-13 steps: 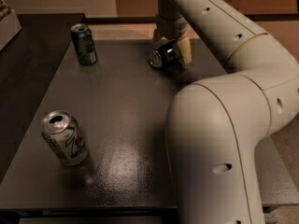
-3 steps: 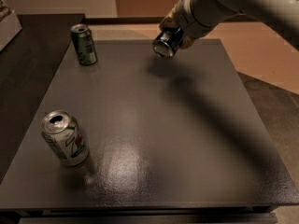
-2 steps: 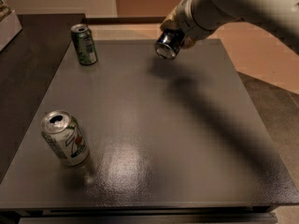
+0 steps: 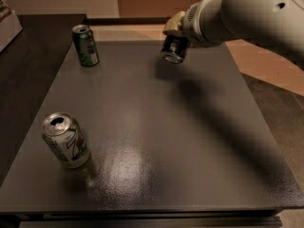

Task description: Place pepsi can upright

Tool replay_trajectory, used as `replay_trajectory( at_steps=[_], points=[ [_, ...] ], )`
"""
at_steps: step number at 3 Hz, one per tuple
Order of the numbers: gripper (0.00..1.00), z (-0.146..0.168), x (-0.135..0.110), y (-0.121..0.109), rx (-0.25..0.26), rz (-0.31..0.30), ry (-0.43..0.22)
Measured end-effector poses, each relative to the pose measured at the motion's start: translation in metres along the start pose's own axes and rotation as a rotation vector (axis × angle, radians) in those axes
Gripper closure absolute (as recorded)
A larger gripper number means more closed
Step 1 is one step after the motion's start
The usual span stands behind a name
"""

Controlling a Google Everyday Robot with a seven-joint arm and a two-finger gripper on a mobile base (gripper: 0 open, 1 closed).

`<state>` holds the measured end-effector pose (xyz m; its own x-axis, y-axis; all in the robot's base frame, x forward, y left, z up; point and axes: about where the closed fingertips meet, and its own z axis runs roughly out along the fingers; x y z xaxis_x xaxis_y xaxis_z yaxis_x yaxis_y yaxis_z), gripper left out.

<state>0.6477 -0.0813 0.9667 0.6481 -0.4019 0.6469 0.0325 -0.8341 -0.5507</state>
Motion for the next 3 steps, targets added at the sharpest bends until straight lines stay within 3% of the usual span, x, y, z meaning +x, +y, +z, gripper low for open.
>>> replay_trajectory(
  at_steps=[2, 3],
  points=[
    [1.00, -0.0018, -0.0065, -0.0080, 0.156, -0.180, 0.062],
    [1.00, -0.0018, -0.0104, -0.0052, 0.191, -0.329, 0.106]
  ],
)
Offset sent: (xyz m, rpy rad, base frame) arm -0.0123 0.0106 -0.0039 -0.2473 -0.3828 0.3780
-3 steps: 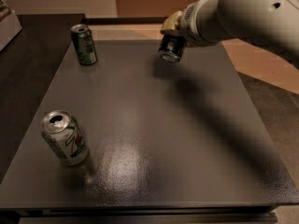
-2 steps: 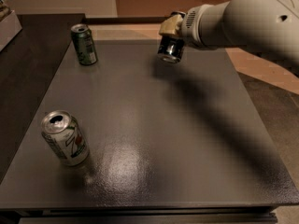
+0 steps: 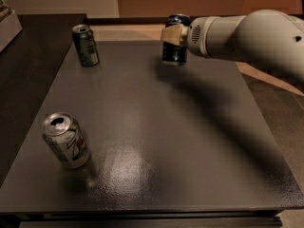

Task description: Place pepsi can upright

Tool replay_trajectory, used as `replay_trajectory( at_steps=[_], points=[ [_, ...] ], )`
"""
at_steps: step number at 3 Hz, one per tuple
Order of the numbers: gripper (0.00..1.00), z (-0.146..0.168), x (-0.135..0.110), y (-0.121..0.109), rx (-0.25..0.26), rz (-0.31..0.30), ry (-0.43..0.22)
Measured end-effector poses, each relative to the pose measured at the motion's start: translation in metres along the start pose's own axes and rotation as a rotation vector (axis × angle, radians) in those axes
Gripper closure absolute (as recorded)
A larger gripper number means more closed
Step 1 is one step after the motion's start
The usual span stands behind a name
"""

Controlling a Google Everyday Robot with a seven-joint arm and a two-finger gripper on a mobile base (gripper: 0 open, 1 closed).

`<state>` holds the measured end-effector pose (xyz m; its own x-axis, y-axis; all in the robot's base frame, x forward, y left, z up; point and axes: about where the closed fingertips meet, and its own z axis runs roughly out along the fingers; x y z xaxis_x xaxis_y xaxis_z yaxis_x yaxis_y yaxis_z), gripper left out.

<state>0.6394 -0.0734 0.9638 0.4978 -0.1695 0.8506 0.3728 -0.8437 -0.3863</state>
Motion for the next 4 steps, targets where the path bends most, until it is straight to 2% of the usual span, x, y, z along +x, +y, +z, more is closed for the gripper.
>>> replay_trajectory(
  at_steps=[1, 2, 4],
  points=[
    [1.00, -0.0003, -0.0013, -0.0012, 0.025, -0.147, 0.032],
    [1.00, -0.0021, -0.0001, -0.0044, 0.057, -0.238, 0.069],
    [1.00, -0.0027, -0.0001, -0.0080, 0.085, -0.275, 0.074]
  ],
)
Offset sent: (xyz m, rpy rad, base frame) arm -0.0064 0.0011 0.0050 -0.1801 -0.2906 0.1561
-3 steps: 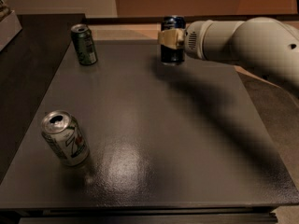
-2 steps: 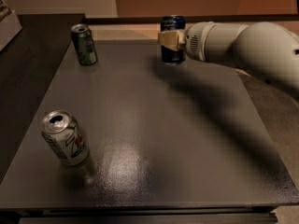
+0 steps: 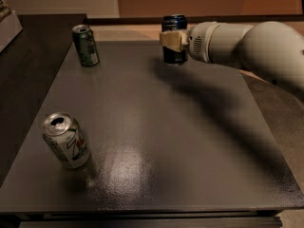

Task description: Place pepsi can upright

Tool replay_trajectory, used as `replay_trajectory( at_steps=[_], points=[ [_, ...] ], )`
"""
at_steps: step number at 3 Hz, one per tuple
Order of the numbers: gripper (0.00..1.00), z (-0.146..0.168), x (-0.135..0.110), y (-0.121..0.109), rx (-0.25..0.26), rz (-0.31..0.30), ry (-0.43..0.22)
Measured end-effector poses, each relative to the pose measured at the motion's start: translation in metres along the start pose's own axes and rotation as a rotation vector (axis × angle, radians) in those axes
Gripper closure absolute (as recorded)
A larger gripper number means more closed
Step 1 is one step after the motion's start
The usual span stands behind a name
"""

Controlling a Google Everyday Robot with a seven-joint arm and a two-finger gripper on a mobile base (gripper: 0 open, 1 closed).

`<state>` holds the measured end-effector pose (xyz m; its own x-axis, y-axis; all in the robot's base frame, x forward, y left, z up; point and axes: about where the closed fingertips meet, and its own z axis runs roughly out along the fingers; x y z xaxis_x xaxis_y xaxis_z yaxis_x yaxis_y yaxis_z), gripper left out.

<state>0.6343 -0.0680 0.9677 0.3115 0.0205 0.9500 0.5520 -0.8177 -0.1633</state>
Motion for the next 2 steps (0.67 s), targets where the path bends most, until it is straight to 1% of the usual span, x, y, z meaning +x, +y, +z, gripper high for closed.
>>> replay_trajectory(
  at_steps=[1, 2],
  points=[
    [1.00, -0.0003, -0.0031, -0.0016, 0.054, -0.060, 0.008],
    [1.00, -0.0003, -0.0104, -0.0011, 0.120, -0.114, 0.033]
  ],
)
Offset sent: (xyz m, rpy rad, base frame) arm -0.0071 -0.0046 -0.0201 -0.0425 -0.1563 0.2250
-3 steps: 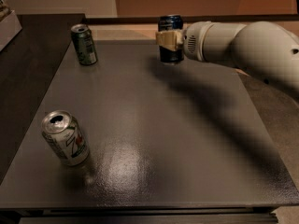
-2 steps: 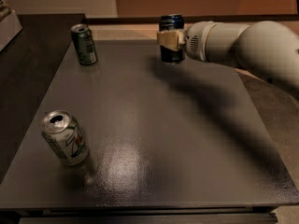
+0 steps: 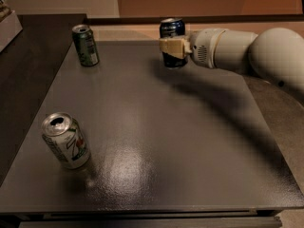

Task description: Place pepsi can upright

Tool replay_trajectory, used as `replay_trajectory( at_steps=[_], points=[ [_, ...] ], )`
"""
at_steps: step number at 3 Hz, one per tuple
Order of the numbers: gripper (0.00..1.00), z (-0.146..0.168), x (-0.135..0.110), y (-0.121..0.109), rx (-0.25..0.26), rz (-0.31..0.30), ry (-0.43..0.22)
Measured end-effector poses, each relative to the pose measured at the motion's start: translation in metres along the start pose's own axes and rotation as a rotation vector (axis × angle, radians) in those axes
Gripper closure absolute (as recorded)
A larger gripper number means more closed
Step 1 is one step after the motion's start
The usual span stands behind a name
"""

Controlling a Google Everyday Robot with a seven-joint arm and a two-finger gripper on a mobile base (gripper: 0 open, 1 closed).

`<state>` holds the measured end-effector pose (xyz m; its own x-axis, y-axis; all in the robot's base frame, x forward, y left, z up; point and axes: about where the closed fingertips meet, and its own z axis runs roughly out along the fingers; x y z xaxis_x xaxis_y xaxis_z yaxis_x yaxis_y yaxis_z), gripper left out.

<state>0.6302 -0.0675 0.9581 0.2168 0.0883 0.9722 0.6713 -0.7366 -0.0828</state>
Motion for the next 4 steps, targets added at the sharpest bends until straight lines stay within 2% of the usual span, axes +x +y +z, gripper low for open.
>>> replay_trajectory(
  at_steps=[1, 2, 4],
  points=[
    [1.00, -0.001, -0.009, 0.001, 0.047, -0.033, 0.033],
    [1.00, -0.002, -0.017, -0.002, 0.055, -0.095, 0.059],
    [1.00, -0.003, -0.024, -0.013, 0.033, -0.215, 0.113]
  ],
)
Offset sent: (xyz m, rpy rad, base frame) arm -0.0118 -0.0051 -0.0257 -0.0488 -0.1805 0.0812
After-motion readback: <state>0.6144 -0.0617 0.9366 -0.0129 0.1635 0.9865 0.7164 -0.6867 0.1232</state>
